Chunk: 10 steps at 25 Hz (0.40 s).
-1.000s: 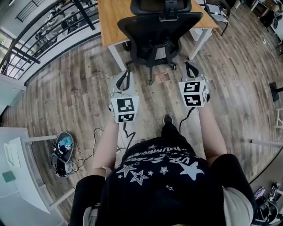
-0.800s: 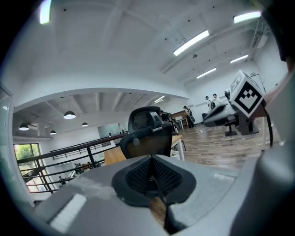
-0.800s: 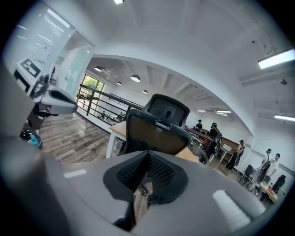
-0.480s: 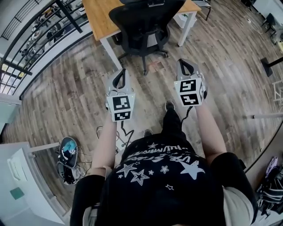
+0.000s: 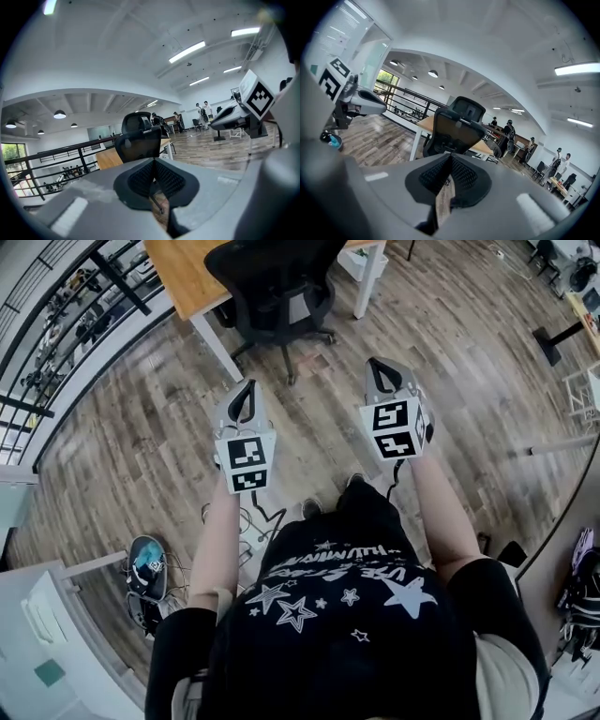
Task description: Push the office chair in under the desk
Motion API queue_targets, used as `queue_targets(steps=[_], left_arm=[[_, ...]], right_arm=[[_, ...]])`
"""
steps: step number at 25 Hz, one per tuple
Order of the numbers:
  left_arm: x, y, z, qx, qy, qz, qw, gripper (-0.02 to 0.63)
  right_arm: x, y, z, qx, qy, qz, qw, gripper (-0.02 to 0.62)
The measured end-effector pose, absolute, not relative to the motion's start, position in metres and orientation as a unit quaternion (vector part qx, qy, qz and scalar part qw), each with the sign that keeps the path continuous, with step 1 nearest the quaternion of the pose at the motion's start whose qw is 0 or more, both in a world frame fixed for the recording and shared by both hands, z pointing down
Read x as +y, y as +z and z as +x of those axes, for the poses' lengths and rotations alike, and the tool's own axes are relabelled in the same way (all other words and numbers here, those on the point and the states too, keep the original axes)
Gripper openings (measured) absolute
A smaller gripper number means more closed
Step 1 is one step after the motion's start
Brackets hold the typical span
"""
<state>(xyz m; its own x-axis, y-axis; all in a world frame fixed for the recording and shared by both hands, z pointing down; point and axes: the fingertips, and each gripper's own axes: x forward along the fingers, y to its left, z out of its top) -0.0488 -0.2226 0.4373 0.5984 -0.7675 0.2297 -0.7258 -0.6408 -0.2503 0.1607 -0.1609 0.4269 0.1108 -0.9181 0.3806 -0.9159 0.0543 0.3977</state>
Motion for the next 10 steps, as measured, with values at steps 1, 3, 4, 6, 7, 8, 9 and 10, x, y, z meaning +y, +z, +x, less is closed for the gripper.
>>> queue_targets(steps=[1, 3, 4, 6, 7, 8, 9, 10], left_arm=[[-0.220, 0.437, -0.046, 0.419, -0.158, -0.892, 0.065, 0.002], [-0.214, 0.435, -0.040, 0.419, -0.155, -0.892, 0.066, 0.002], [-0.210, 0.435, -0.037, 0.418, -0.154, -0.893, 0.067, 0.002], [-0.201, 0.433, -0.032, 0.417, -0.154, -0.893, 0.069, 0.002], [-0.197, 0.431, -0.031, 0.418, -0.154, -0.892, 0.069, 0.002], [-0.194, 0.430, -0.031, 0.421, -0.154, -0.891, 0.067, 0.002], [-0.190, 0.428, -0.030, 0.424, -0.154, -0.890, 0.064, 0.002], [-0.187, 0.426, -0.030, 0.427, -0.153, -0.889, 0.061, 0.002]], right_arm=[[-0.158, 0.425, 0.161, -0.668, -0.005, 0.687, 0.286, 0.002], [-0.154, 0.423, 0.161, -0.672, -0.008, 0.685, 0.280, 0.002], [-0.151, 0.423, 0.162, -0.675, -0.009, 0.684, 0.277, 0.002], [-0.146, 0.421, 0.163, -0.677, -0.011, 0.682, 0.274, 0.002], [-0.142, 0.418, 0.163, -0.678, -0.012, 0.682, 0.274, 0.002], [-0.139, 0.415, 0.164, -0.679, -0.013, 0.681, 0.274, 0.002], [-0.136, 0.412, 0.164, -0.681, -0.013, 0.680, 0.274, 0.002], [-0.133, 0.409, 0.164, -0.682, -0.014, 0.678, 0.274, 0.002]])
